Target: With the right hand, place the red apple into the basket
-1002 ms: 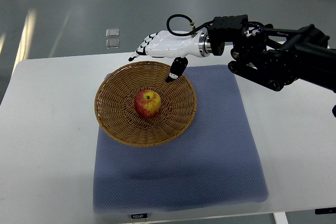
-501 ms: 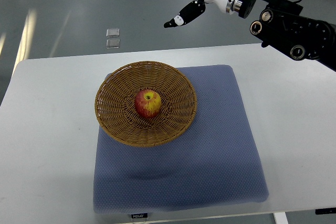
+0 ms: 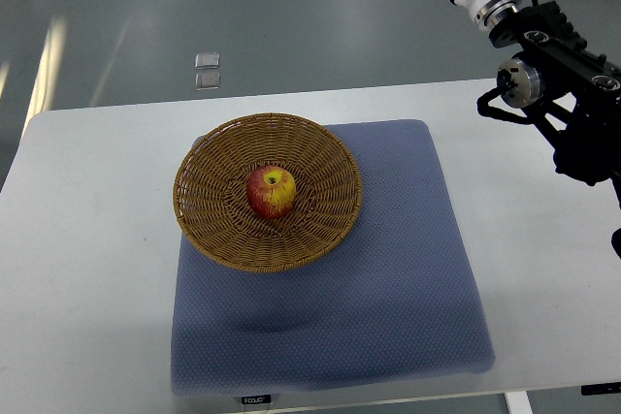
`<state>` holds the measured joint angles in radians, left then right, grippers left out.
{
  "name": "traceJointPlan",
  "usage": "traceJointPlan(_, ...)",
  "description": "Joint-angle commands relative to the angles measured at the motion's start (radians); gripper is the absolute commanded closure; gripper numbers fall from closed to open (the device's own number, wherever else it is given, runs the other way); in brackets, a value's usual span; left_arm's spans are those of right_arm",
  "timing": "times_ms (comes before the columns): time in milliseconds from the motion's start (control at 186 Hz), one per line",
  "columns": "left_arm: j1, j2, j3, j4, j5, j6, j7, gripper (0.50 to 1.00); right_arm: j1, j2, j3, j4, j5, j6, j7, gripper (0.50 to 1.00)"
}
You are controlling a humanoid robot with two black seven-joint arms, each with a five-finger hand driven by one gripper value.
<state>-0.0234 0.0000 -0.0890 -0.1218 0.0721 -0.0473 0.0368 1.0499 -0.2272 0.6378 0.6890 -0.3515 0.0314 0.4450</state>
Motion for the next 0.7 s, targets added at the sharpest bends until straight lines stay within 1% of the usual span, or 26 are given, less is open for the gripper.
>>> traceJointPlan(0, 0.0, 0.0, 0.0, -0.001, 0.0, 0.0, 0.0, 0.5, -0.036, 0.028, 0.0, -0.008, 0.111, -0.016, -0.029, 0.587)
traceJointPlan(32, 0.0, 0.0, 0.0, 0.001, 0.0, 0.0, 0.0, 0.5, -0.045, 0.032, 0.0, -0.008, 0.129, -0.024, -0.042, 0.587)
traceJointPlan(75, 0.0, 0.0, 0.0, 0.001, 0.0, 0.0, 0.0, 0.5, -0.045, 0.032, 0.0, -0.008, 0.129, -0.024, -0.042, 0.587)
traceJointPlan(81, 0.0, 0.0, 0.0, 0.001, 0.0, 0.0, 0.0, 0.5, -0.057, 0.043, 0.006, -0.009, 0.169, -0.042, -0.057, 0.587)
traceJointPlan(119, 0.0, 0.0, 0.0, 0.001, 0.0, 0.0, 0.0, 0.5, -0.065, 0.054, 0.014, -0.009, 0.218, -0.064, -0.072, 0.587)
traceJointPlan(215, 0.0, 0.0, 0.0, 0.001, 0.0, 0.0, 0.0, 0.5, -0.085, 0.066, 0.019, -0.009, 0.328, -0.091, -0.111, 0.587)
traceJointPlan(339, 0.0, 0.0, 0.0, 0.001, 0.0, 0.0, 0.0, 0.5, -0.088, 0.072, 0.019, -0.011, 0.448, -0.116, -0.12, 0.587)
traceJointPlan(436, 0.0, 0.0, 0.0, 0.001, 0.0, 0.0, 0.0, 0.5, -0.093, 0.072, 0.019, -0.011, 0.545, -0.169, -0.135, 0.587)
traceJointPlan(474, 0.0, 0.0, 0.0, 0.001, 0.0, 0.0, 0.0, 0.5, -0.097, 0.072, 0.02, -0.011, 0.572, -0.171, -0.137, 0.587)
traceJointPlan(560, 0.0, 0.0, 0.0, 0.001, 0.0, 0.0, 0.0, 0.5, -0.105, 0.072, 0.02, -0.011, 0.598, -0.163, -0.135, 0.587)
traceJointPlan(566, 0.0, 0.0, 0.0, 0.001, 0.0, 0.001, 0.0, 0.5, -0.119, 0.072, 0.023, -0.011, 0.614, -0.139, -0.135, 0.585)
traceJointPlan(609, 0.0, 0.0, 0.0, -0.001, 0.0, 0.0, 0.0, 0.5, -0.13, 0.072, 0.025, -0.013, 0.614, -0.097, -0.127, 0.587)
traceJointPlan(620, 0.0, 0.0, 0.0, 0.001, 0.0, 0.001, 0.0, 0.5, -0.134, 0.072, 0.025, -0.016, 0.614, -0.073, -0.126, 0.585)
traceJointPlan(636, 0.0, 0.0, 0.0, 0.001, 0.0, 0.0, 0.0, 0.5, -0.137, 0.072, 0.026, -0.017, 0.614, -0.061, -0.126, 0.587)
traceJointPlan(695, 0.0, 0.0, 0.0, 0.001, 0.0, 0.0, 0.0, 0.5, -0.148, 0.072, 0.036, -0.043, 0.606, 0.021, -0.126, 0.587)
